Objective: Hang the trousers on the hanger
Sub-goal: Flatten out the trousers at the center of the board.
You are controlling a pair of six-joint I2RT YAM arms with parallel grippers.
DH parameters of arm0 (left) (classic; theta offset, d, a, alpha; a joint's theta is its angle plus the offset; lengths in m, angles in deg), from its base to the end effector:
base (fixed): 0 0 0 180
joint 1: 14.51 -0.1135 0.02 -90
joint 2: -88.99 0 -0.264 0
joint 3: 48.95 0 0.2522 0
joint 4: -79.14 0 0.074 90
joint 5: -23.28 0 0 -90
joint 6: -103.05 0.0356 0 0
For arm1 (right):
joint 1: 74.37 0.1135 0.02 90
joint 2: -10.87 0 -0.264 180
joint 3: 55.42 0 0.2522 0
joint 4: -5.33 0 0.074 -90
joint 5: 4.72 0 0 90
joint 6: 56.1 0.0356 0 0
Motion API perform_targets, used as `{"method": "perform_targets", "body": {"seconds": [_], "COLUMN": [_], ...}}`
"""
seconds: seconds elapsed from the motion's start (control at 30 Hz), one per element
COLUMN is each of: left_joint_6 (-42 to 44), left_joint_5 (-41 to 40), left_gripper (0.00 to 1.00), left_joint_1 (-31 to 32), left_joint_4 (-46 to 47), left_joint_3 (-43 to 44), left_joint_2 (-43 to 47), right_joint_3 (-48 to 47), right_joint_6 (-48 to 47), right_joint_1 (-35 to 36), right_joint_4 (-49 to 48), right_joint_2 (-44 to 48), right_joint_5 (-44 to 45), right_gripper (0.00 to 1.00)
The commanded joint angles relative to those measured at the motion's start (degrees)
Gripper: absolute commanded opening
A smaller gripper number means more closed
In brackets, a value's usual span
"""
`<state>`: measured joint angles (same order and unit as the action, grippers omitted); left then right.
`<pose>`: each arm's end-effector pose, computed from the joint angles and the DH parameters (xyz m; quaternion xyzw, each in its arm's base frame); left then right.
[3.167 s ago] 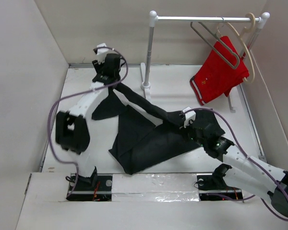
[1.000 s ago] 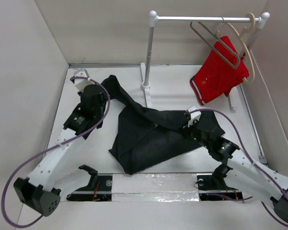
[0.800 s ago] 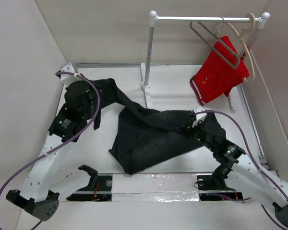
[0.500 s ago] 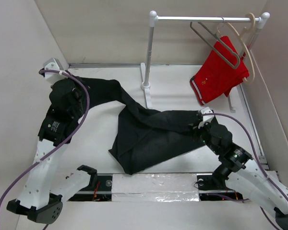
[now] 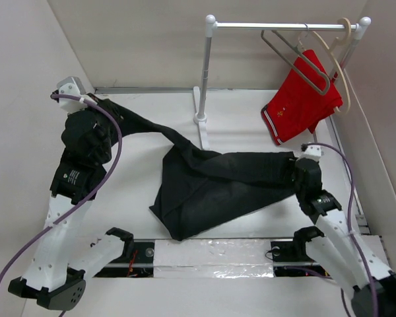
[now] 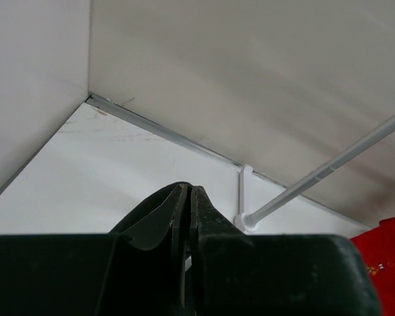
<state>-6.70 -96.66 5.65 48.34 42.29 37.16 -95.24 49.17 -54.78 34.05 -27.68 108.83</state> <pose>0.1520 -0.0369 0.4969 -0.1936 0.6306 -0.0917 0.7460 0.1558 0.0403 0.2345 0.0743 0.8401 -0.0142 0.5371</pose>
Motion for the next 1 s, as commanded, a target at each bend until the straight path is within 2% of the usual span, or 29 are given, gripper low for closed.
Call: {"method": "perform_targets", "body": {"seconds": [0.0,0.03,0.13,0.17,0.27,0.37,0.53,0.67,0.77,0.87,0.9,0.97], "left_joint_6": [2.3,2.4,2.6,2.6,2.3,2.1,2.0,2.0,1.6,1.2,1.1,1.1], "left_joint_5": [1.3,1.6,2.6,2.7,3.2,2.7,2.3,2.1,1.5,1.6,1.6,1.6], "left_gripper": [0.0,0.0,0.0,0.0,0.0,0.0,0.0,0.0,0.0,0.0,0.0,0.0], "left_joint_1": [-0.1,-0.1,-0.1,-0.1,-0.1,-0.1,-0.1,-0.1,-0.1,-0.1,-0.1,-0.1], "left_joint_4": [5.0,5.5,7.3,7.5,8.1,9.0,9.7,10.0,9.8,10.9,11.3,11.3], "left_joint_3": [-1.8,-3.4,-5.4,-6.4,-7.6,-9.3,-11.6,-12.0,-11.6,-11.6,-11.6,-11.5], "left_joint_2": [2.3,3.0,4.7,5.2,5.4,5.9,6.2,6.0,5.9,5.9,5.8,5.6], "right_joint_3": [3.4,4.3,7.2,7.7,7.1,8.7,10.1,10.7,8.1,10.4,11.6,12.7], "right_joint_6": [-0.1,-0.5,-2.9,-4.0,-4.6,-4.8,-4.6,-4.5,-5.4,-3.9,-3.7,-2.9], "right_joint_1": [-11.7,-18.8,-28.0,-28.6,-28.6,-28.6,-28.6,-28.6,-28.6,-28.6,-28.6,-28.6], "right_joint_4": [-8.7,-10.1,-16.8,-18.2,-17.3,-17.3,-15.5,-17.2,-11.5,-13.0,-16.6,-17.8], "right_joint_2": [-3.2,-4.9,-7.2,-8.7,-10.1,-7.1,-1.9,-1.3,-3.7,-2.3,-2.2,-2.8], "right_joint_5": [-8.8,-11.7,-26.2,-33.5,-39.2,-38.9,-37.2,-39.9,-39.1,-36.7,-36.6,-37.9], "right_gripper": [0.68,0.68,0.68,0.67,0.6,0.55,0.56,0.54,0.57,0.61,0.61,0.62]}}
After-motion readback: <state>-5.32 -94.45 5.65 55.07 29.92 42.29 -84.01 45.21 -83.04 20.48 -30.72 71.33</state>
